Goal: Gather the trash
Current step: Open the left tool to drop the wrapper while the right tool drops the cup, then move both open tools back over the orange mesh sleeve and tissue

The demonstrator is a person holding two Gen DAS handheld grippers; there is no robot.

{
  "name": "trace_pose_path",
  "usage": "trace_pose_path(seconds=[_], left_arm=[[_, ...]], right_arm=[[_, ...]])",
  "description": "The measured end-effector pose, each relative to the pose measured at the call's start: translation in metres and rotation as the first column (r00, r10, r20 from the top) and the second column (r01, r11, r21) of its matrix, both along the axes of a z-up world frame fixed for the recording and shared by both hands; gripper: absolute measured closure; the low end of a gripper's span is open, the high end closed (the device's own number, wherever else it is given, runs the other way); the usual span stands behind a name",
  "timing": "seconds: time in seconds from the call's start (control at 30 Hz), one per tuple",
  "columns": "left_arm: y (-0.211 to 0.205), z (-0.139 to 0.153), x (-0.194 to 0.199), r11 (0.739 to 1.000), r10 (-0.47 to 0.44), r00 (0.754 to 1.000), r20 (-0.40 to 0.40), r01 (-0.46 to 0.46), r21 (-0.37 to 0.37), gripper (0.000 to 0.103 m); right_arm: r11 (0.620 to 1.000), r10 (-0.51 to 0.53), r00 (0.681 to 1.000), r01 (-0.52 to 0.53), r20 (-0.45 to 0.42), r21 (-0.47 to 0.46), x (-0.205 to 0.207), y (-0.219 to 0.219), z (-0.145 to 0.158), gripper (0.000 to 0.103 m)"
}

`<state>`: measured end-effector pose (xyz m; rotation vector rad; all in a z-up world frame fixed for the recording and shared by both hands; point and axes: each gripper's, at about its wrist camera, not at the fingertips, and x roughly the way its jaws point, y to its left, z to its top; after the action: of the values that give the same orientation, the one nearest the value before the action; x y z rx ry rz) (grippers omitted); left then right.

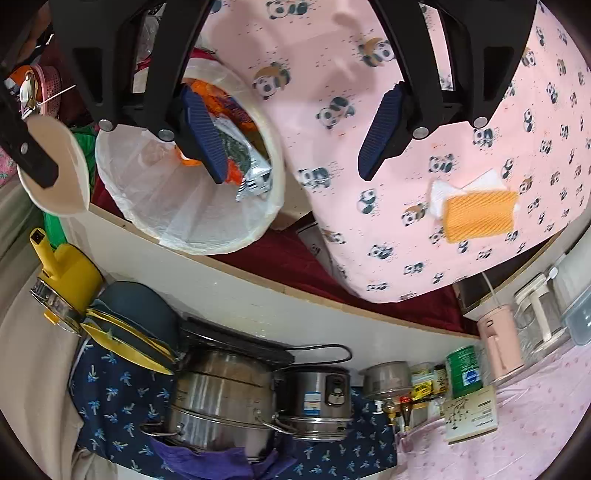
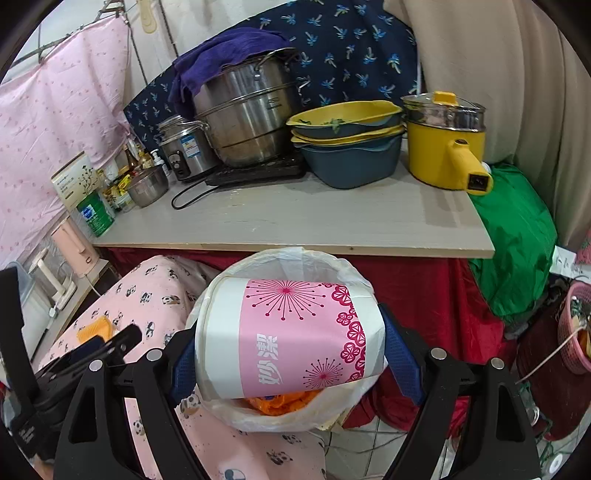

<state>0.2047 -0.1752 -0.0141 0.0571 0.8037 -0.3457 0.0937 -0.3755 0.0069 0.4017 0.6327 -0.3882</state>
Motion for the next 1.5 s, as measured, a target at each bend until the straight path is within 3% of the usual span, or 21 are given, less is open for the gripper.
trace_pose_path(seconds=[0.47,1.0,1.5], left_arm=[[0.045,-0.003,0.002,0.997,0.083,0.997,-0.007,-0.083,0.012,0.032],[0.09,0.0,-0.004,0.987,0.162,0.987,-0.008,-0.162,0.0,0.029],[0.164,0.0,-0.016,0.955,0.295,0.956,-0.004,-0.295,0.008,0.026]], right_arm=[[0.998,0.033,0.998,-0.035,-0.054,-0.043,0.048,0.017,-0.01,0.022],[0.988,0.132,0.991,-0.135,-0.035,-0.074,0.051,0.068,0.015,0.022],[0.963,0.257,0.965,-0.261,-0.053,-0.07,0.057,0.135,0.014,0.022]])
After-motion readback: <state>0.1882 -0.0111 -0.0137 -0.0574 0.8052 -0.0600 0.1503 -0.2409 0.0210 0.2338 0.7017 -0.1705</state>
